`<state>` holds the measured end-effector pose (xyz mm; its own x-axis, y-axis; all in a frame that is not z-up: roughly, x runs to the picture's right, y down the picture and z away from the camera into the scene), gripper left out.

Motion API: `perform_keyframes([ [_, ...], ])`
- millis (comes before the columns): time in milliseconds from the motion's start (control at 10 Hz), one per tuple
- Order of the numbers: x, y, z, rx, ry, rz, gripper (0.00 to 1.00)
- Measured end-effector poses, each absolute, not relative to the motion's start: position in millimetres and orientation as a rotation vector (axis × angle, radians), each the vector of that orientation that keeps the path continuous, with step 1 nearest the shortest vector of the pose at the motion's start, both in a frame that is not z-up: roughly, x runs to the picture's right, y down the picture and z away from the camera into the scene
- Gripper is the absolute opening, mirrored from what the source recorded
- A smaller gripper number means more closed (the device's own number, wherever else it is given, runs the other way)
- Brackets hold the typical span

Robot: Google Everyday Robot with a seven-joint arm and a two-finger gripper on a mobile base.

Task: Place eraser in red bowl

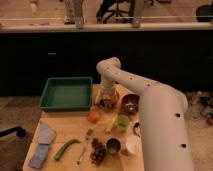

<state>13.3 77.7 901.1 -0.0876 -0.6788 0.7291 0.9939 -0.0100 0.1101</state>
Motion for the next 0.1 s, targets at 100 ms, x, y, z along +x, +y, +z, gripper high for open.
perform_keyframes([
  [100, 13.3, 77.6, 901.1, -0.569, -0.727, -1.526, 0.8],
])
